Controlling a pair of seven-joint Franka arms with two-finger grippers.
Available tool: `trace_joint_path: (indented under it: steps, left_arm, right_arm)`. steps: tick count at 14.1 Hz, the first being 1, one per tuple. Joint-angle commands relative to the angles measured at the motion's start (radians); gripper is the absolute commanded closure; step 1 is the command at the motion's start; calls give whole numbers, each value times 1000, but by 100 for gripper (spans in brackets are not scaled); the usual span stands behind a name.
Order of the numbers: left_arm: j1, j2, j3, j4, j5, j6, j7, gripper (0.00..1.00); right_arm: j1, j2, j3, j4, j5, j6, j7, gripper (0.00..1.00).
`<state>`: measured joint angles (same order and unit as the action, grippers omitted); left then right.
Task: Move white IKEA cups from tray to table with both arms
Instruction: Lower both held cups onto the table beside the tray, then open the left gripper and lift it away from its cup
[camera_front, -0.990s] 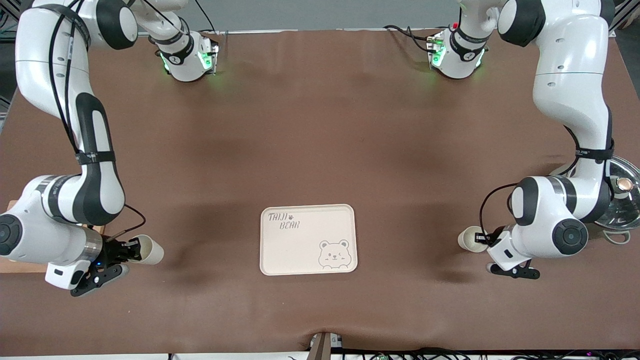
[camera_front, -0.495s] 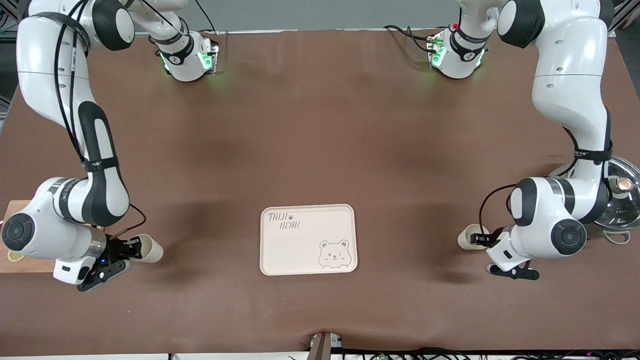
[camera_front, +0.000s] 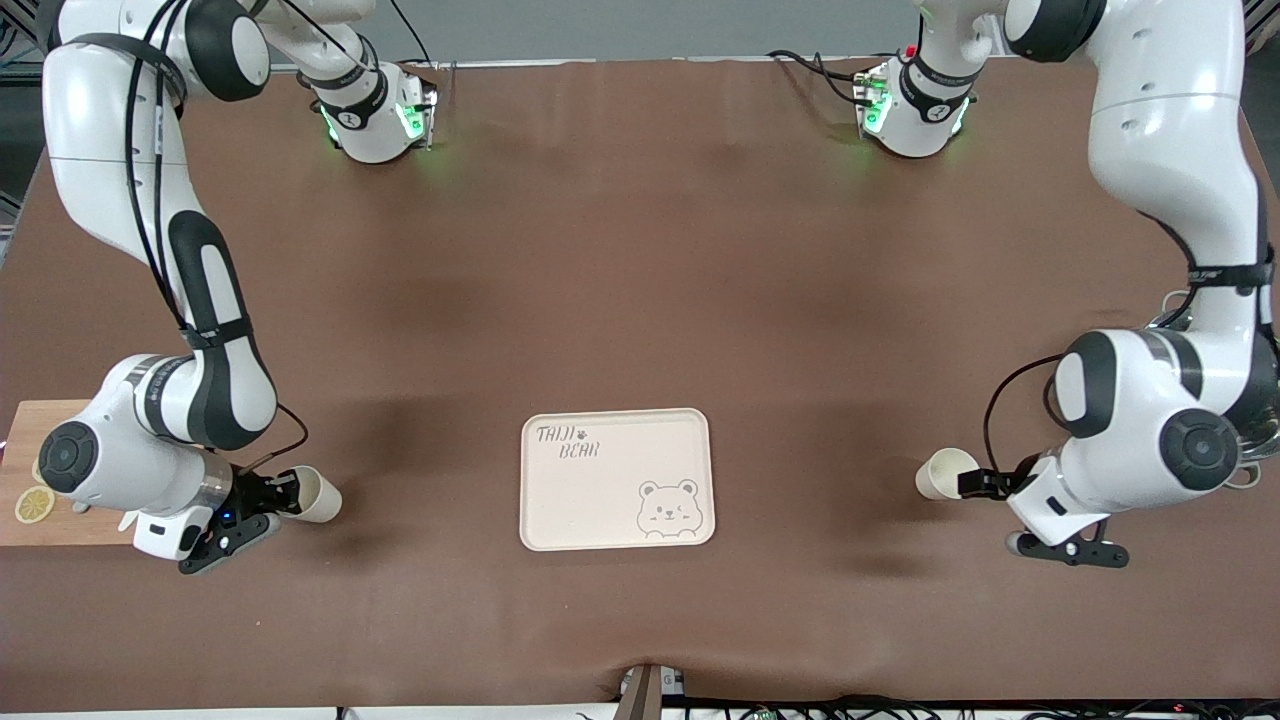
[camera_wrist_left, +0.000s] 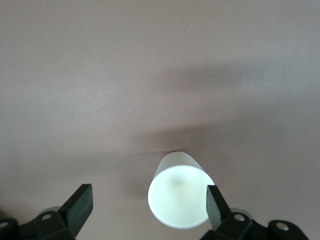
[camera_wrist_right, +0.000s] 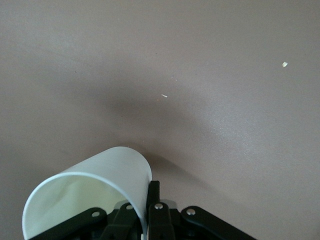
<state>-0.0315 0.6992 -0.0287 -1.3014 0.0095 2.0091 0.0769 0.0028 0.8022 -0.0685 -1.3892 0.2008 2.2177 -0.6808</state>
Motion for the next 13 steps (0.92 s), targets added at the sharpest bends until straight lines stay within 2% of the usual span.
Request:
trace_joint_path:
  steps: [1, 5, 13]
  left_arm:
    - [-5, -81, 0, -19, 14, -78, -9, 0]
    - [-14, -165, -4, -19, 30, -179, -86, 0]
    - [-1, -329, -8, -21, 35, -401, -114, 0]
  right_arm:
    - [-15, -11, 12, -17, 28, 16, -33, 100]
    - [-14, -9, 13, -22, 28, 25, -34, 100]
    - [-11, -6, 15, -50, 28, 74, -34, 100]
